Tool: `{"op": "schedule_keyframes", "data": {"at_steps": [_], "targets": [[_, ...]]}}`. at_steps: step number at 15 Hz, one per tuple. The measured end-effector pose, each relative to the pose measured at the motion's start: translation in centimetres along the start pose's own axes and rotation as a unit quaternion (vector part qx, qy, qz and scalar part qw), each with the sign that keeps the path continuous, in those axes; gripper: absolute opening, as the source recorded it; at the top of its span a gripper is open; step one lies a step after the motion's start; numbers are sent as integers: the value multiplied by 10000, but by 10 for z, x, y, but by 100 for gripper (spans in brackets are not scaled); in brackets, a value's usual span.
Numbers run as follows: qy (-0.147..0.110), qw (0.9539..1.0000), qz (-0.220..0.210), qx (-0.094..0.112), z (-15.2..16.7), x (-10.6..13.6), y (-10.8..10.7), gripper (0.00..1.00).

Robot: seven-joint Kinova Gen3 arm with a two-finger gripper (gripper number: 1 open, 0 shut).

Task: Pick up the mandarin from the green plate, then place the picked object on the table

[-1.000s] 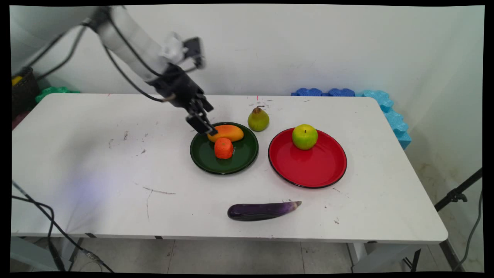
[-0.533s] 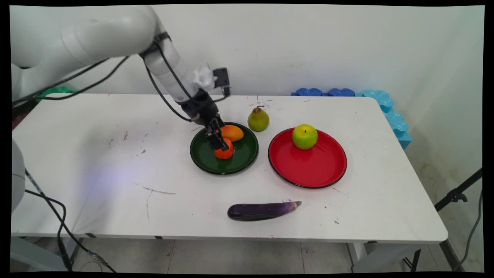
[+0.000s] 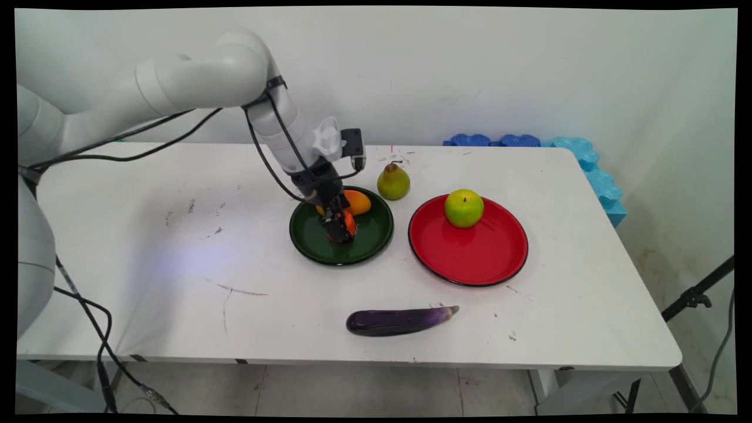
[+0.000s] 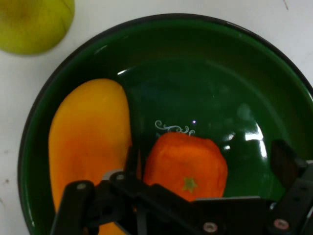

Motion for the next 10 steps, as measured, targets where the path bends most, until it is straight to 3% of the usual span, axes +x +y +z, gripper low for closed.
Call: {"op": "schedule_keyframes", "data": {"at_steps": [2,3,10], "targets": [[-22,10000,60,-17,6,2,-1,100],[-38,9999,94,-30,10,3,-1,0],[-140,9993,304,-178,16,6,4,0]]}}
